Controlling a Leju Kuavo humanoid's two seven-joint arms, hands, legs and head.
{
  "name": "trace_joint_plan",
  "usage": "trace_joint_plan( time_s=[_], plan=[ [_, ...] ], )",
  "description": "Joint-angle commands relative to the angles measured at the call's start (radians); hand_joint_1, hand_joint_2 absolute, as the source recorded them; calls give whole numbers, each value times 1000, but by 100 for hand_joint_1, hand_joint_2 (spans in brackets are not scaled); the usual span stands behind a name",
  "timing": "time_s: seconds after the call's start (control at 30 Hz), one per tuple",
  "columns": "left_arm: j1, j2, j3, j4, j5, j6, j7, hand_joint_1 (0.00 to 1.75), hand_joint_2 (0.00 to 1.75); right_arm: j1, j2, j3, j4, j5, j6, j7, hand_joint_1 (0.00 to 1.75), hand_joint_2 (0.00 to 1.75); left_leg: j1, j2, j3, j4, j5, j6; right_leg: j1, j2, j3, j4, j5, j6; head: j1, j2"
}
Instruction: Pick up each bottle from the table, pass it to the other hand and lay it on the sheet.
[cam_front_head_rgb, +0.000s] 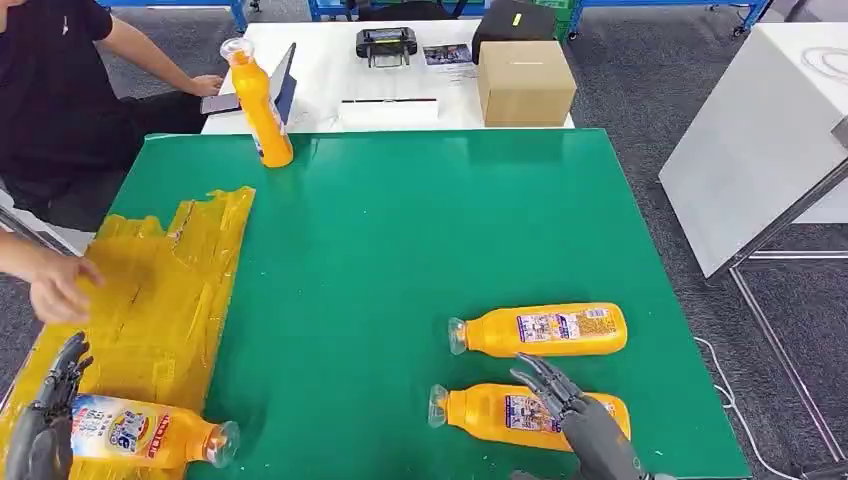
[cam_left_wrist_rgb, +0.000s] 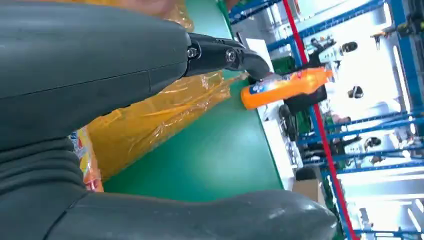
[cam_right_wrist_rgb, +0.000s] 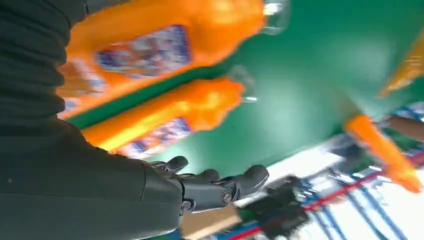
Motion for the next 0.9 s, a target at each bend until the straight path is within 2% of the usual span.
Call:
trace_joint_plan(
  time_s=[0.03, 0.13, 0.3, 0.47, 0.67, 0.9],
  plan=[
    [-43, -86, 50, -1, -22, 0, 5, 0, 0, 169, -199, -92, -90, -34, -41, 125, 0, 175, 0, -2, 0, 1, -1, 1, 0, -2, 2, 0, -1, 0, 0, 0],
    [-54, -76, 38, 13, -21, 5, 5, 0, 0, 160, -218, -87, -74, -38, -22, 164, 0, 175, -1, -1, 0, 0, -1, 1, 0, 0, 0, 0, 0, 0, 0, 0],
    [-54, -76, 38, 13, -21, 5, 5, 0, 0, 160, -218, -87, -74, -38, -22, 164, 0, 175, -2, 0, 1, 0, -1, 1, 0, 0, 1, -1, 0, -1, 0, 0],
    [-66, -60, 1, 28, -14, 18, 5, 0, 0, 106, -221, -52, -13, -35, 7, 198, 0, 175, 0, 0, 2, -1, -1, 0, 1, 1, 2, -3, 1, -1, 0, 0],
    [-76, -34, -35, 54, -12, 59, 5, 0, 0, 16, -178, -30, 95, -26, 47, 190, 0, 175, 0, 0, 3, -2, 0, 1, 2, 1, 4, -4, 2, -1, 0, 0],
    [-81, -25, -36, 66, -1, 65, 5, 0, 0, 18, -197, -38, 93, -25, 67, 200, 0, 175, 0, 1, 3, -2, 0, 0, 1, 1, 3, -4, 1, -2, 0, 0]
  ],
)
